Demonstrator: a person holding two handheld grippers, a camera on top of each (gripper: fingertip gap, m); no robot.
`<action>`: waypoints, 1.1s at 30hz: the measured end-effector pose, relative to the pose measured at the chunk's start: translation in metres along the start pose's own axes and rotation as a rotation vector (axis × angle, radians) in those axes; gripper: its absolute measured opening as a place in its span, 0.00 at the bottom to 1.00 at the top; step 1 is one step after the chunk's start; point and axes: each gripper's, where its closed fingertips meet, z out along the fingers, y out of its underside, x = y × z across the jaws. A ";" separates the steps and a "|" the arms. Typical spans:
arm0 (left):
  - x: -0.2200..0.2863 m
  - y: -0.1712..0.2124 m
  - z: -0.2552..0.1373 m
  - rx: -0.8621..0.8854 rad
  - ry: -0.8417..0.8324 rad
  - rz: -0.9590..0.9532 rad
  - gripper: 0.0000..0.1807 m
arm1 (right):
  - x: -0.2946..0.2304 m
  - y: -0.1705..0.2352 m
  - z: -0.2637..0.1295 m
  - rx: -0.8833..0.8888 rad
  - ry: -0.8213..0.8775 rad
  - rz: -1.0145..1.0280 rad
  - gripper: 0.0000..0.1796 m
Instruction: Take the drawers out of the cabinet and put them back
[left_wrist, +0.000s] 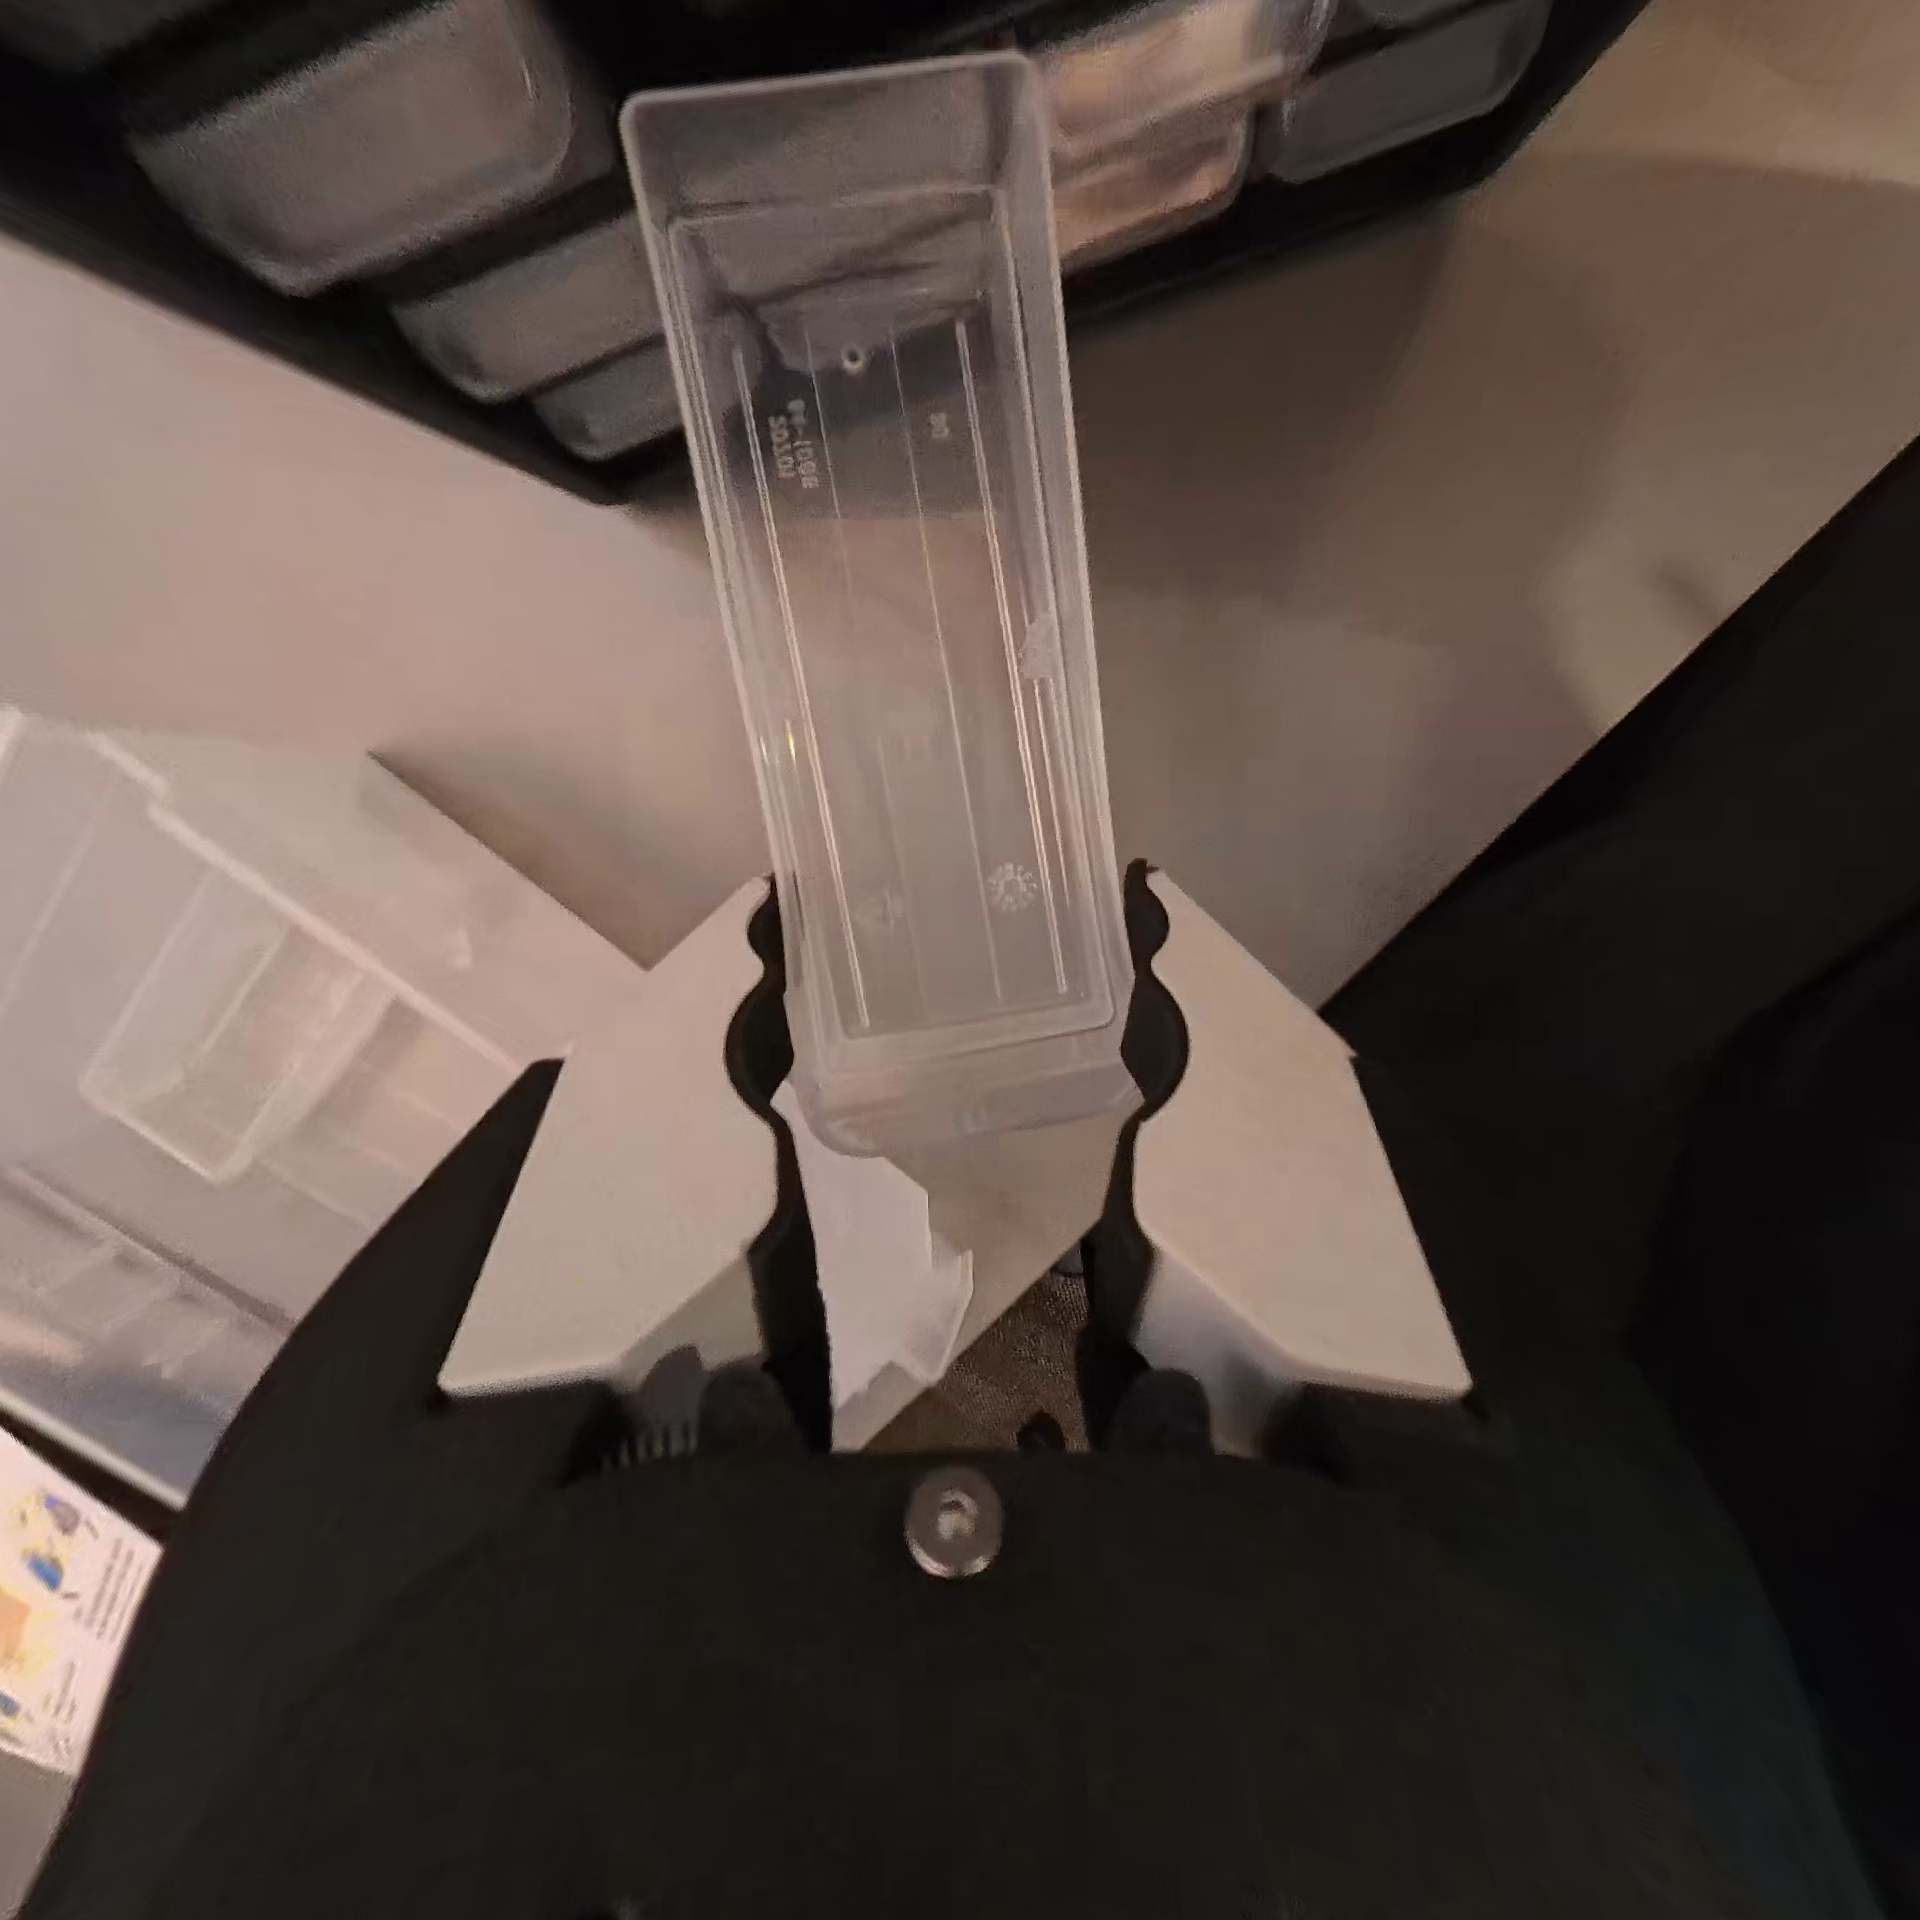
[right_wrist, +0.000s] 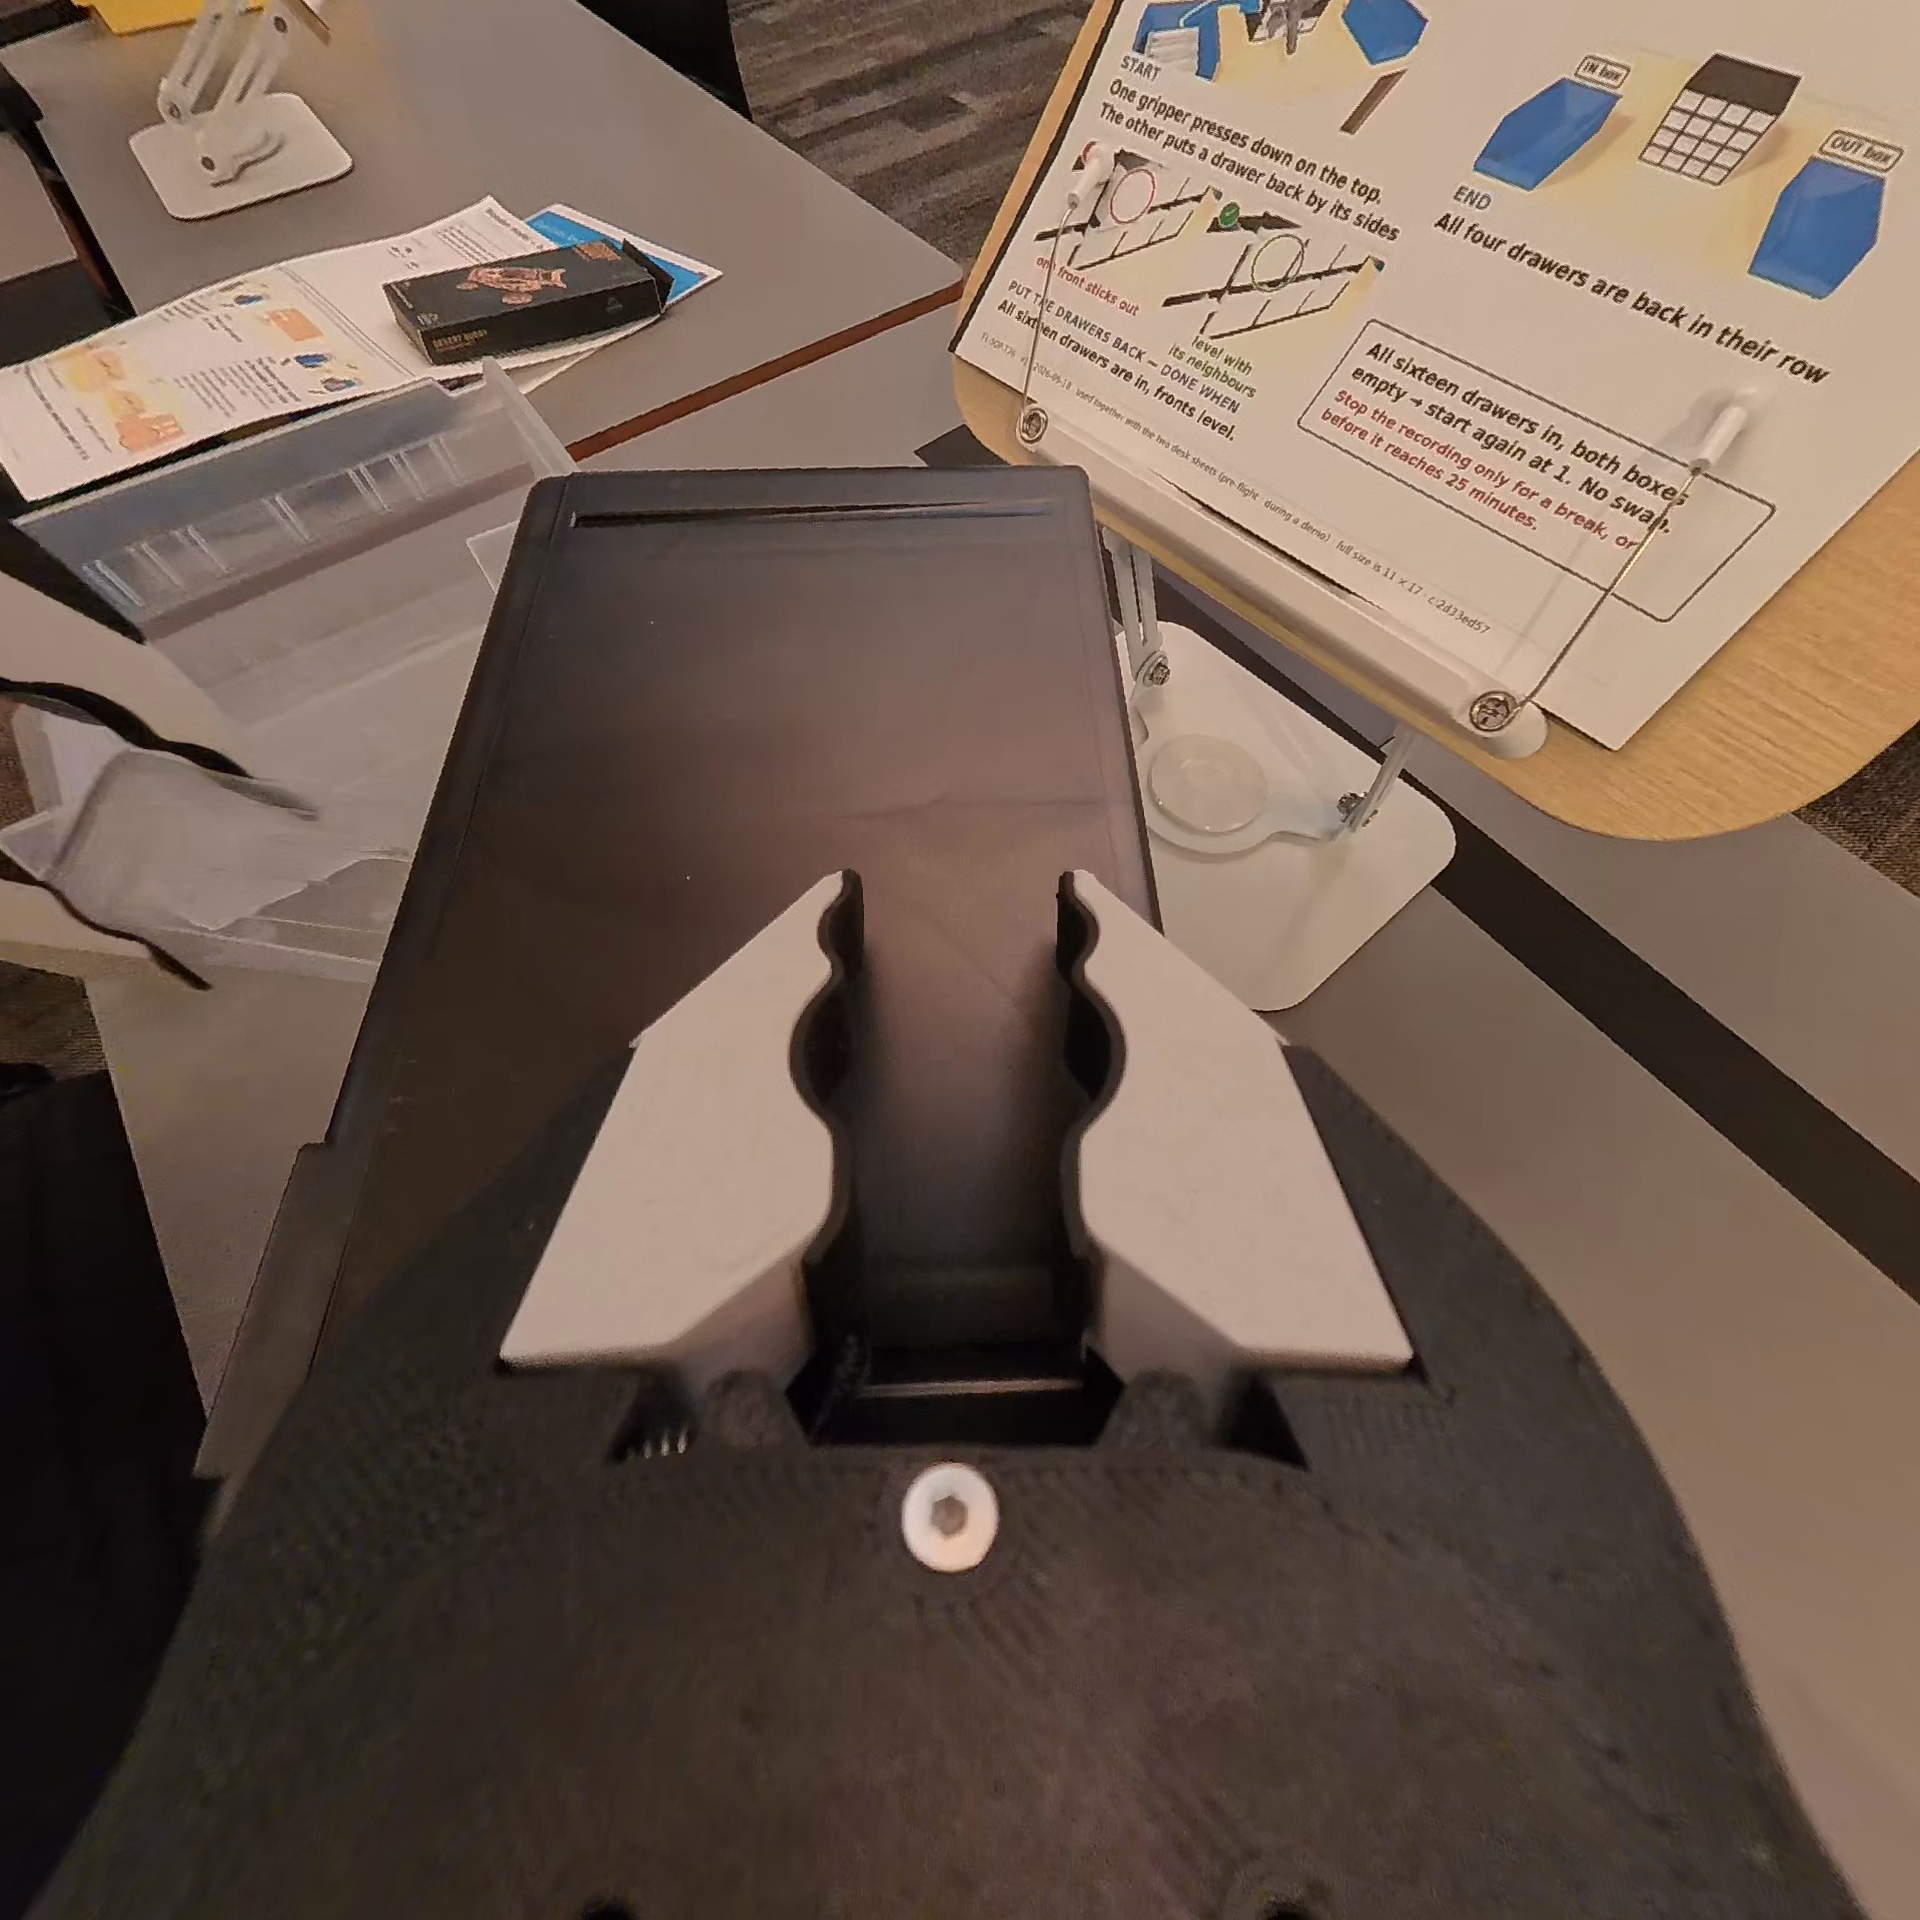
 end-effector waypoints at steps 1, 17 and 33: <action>0.000 -0.008 0.002 0.009 0.005 -0.006 0.35 | 0.000 0.000 0.000 -0.001 0.000 0.000 0.20; -0.006 -0.034 -0.012 0.072 0.072 -0.092 0.34 | 0.000 -0.001 -0.001 0.018 -0.006 -0.005 0.19; -0.006 -0.058 0.004 0.481 0.076 -0.289 0.34 | 0.001 -0.002 -0.001 0.019 0.000 -0.002 0.20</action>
